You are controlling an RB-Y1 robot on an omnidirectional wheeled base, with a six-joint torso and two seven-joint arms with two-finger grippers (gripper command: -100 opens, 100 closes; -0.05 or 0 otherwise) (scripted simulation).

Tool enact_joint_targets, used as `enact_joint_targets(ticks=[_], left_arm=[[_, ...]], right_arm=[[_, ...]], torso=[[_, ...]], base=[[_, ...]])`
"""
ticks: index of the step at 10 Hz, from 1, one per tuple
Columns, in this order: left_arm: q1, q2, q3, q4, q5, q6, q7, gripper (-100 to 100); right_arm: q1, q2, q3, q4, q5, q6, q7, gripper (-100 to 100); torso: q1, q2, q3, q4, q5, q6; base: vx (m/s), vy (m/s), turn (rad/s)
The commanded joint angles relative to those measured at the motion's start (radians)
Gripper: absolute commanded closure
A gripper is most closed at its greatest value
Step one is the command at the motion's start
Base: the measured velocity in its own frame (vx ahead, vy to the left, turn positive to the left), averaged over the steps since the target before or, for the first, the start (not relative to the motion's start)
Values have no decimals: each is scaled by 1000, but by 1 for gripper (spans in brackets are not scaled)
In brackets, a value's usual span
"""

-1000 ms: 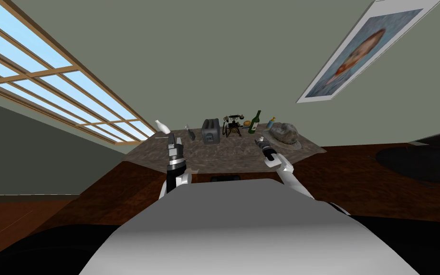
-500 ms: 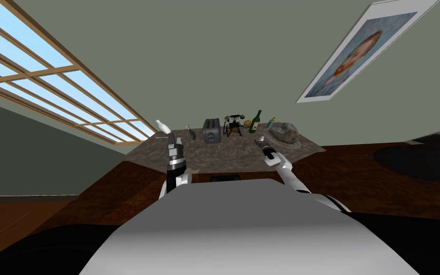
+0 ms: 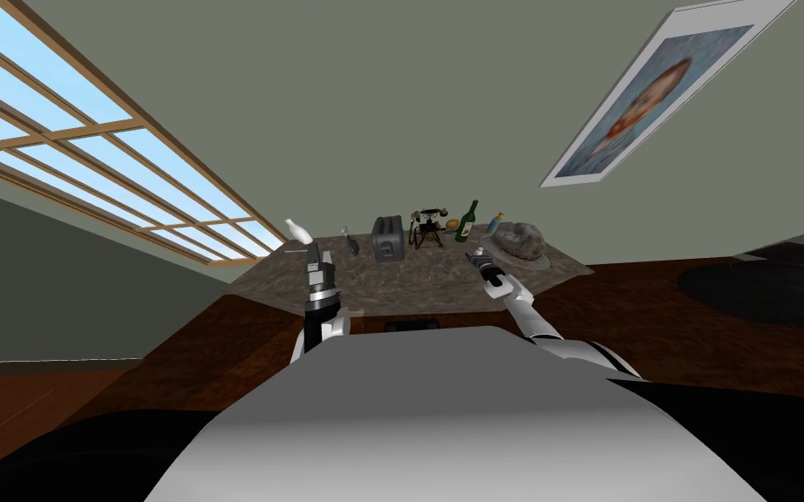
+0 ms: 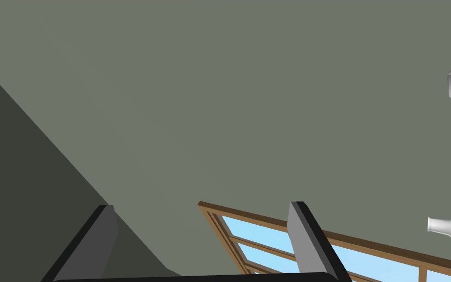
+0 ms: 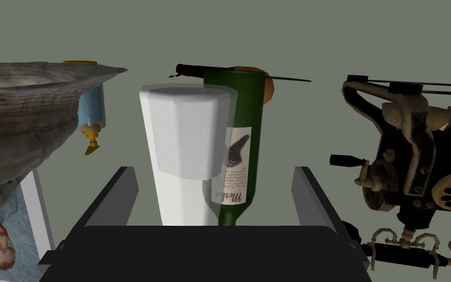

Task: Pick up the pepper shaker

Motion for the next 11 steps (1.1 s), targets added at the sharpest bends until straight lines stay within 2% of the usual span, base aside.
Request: enact_joint_targets(ticks=[1,2,4,5,7,8,10,11], left_arm=[[0,0,0,0,0,0,0,0],[0,0,0,0,0,0,0,0],[0,0,0,0,0,0,0,0],[0,0,0,0,0,0,0,0],[0,0,0,0,0,0,0,0],[0,0,0,0,0,0,0,0],[0,0,0,0,0,0,0,0],[0,0,0,0,0,0,0,0]], right_arm=[[-9,-4,1,41,-5,-6,3,-100],[-57,-21,1,78,-35,-42,28,-100],[-57,-21,1,118,-35,-42,28,-100],[-106,-38,2,147,-65,-79,52,-100],[-106,-38,2,197,-65,-79,52,-100],[-154,-56,3,229,-95,-115,77,-100],[-154,-56,3,284,-95,-115,77,-100],[-202,-73,3,334,-125,-151,102,-100]], torso=[[0,0,0,0,0,0],[-1,0,0,0,0,0],[0,0,0,0,0,0],[-1,0,0,0,0,0],[0,0,0,0,0,0],[-1,0,0,0,0,0],[0,0,0,0,0,0],[-1,0,0,0,0,0]], base=[[-1,17,-1],[-16,35,-34],[-8,26,-6],[-15,31,-29],[-11,26,-6],[-19,34,-28],[-11,27,-9],[-14,35,-29]])
